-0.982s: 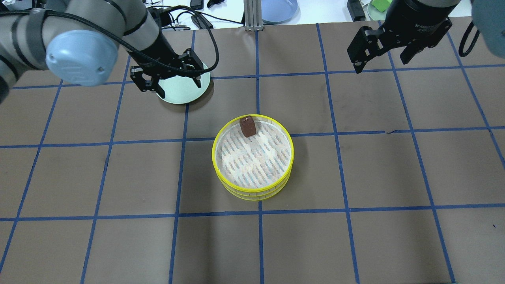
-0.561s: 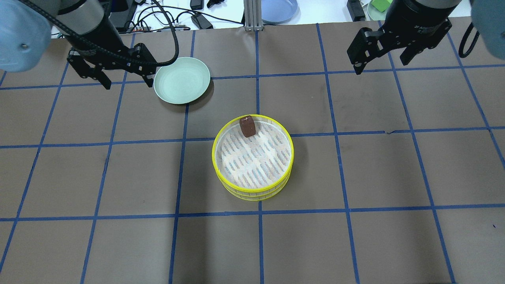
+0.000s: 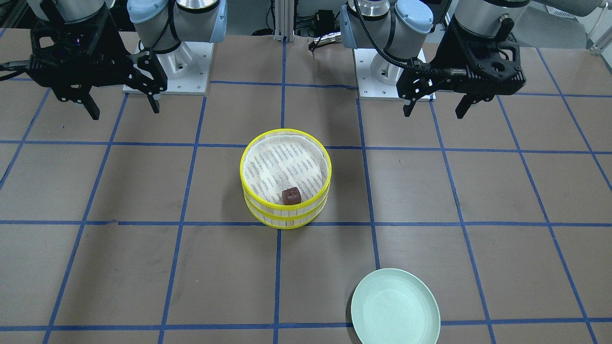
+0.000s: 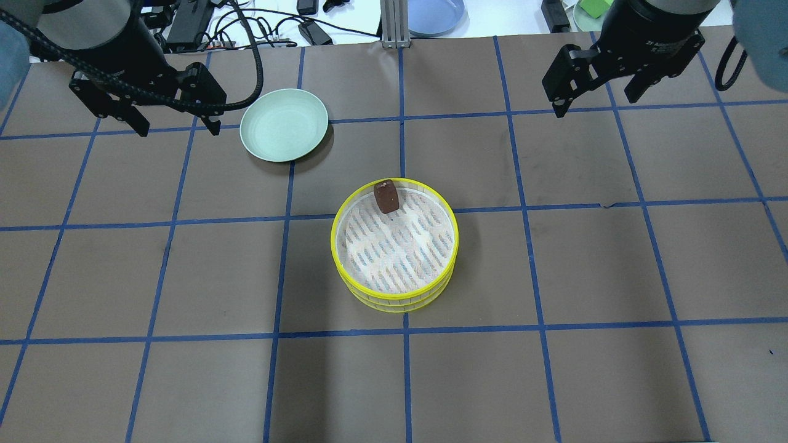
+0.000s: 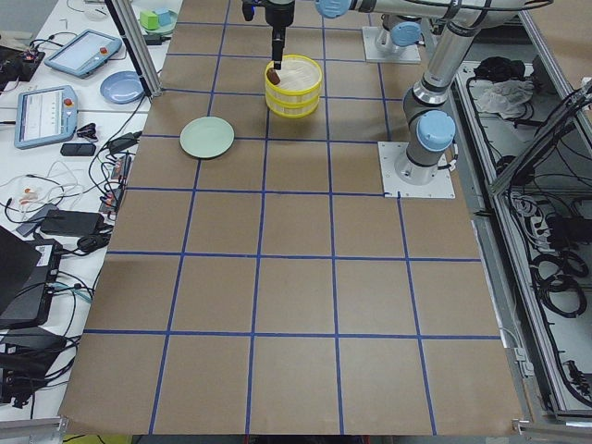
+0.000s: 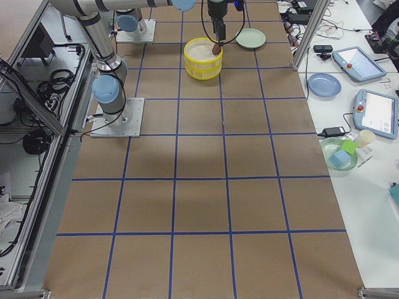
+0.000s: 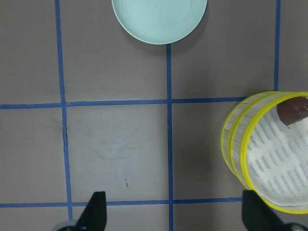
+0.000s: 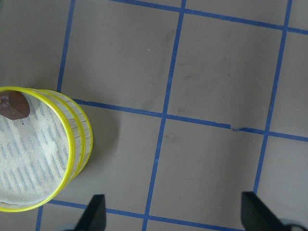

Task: Place buns in different layers of steamer

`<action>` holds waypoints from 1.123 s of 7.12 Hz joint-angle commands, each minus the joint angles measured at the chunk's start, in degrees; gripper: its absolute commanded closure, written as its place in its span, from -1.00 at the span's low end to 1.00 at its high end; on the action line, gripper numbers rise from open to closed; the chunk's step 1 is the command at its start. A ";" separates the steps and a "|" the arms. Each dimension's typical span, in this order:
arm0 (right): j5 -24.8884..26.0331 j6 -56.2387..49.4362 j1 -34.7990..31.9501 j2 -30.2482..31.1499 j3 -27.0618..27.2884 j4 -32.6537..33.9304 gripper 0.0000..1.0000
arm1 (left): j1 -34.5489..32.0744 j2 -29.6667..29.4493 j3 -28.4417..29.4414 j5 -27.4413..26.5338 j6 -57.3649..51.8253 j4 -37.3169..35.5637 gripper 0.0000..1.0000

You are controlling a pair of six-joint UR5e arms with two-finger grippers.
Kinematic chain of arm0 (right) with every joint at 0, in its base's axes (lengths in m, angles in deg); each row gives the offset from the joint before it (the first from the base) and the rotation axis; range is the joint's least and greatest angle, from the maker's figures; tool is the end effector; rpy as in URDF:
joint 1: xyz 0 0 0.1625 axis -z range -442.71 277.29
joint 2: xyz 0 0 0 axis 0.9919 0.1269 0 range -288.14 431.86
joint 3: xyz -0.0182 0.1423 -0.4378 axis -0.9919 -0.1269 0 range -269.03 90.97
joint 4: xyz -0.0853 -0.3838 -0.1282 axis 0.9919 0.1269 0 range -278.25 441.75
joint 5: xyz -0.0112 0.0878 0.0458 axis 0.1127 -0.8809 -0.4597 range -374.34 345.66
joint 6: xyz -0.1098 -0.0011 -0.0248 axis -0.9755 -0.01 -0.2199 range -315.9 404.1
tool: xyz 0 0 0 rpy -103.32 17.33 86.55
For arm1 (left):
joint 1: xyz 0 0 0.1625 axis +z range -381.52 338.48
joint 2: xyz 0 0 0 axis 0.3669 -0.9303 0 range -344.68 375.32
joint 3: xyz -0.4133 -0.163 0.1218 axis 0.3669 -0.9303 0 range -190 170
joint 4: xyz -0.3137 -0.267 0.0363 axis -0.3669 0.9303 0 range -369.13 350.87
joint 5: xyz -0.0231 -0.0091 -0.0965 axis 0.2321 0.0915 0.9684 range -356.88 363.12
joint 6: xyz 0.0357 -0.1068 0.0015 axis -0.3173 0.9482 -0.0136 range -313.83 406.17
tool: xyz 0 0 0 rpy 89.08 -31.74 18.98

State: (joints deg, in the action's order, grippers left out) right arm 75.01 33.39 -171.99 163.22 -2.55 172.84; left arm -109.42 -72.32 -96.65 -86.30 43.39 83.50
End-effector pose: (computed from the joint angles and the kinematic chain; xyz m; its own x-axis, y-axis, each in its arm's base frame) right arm 0.1283 -0.4916 0.5548 -0.9848 -0.1737 0.0083 -0.1736 0.9793 -0.1045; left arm -0.1168 -0.4808 0.5547 -0.9999 0.0122 0.0074 0.0118 0.9985 -0.0541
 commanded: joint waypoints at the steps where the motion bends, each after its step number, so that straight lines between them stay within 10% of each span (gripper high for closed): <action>1: 0.03 -0.01 0.07 0.13 0.01 -1.09 -1.00 | 0.09 0.72 -0.36 0.31 -0.03 0.89 -1.00; 8: -0.14 -0.19 -0.10 0.14 0.01 -1.01 -1.00 | 0.09 0.64 -1.42 0.57 -0.21 0.54 -1.00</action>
State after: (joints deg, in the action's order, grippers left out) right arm 74.94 33.27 -172.07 163.35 -2.54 171.81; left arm -109.33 -71.67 -98.02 -85.72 43.25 84.02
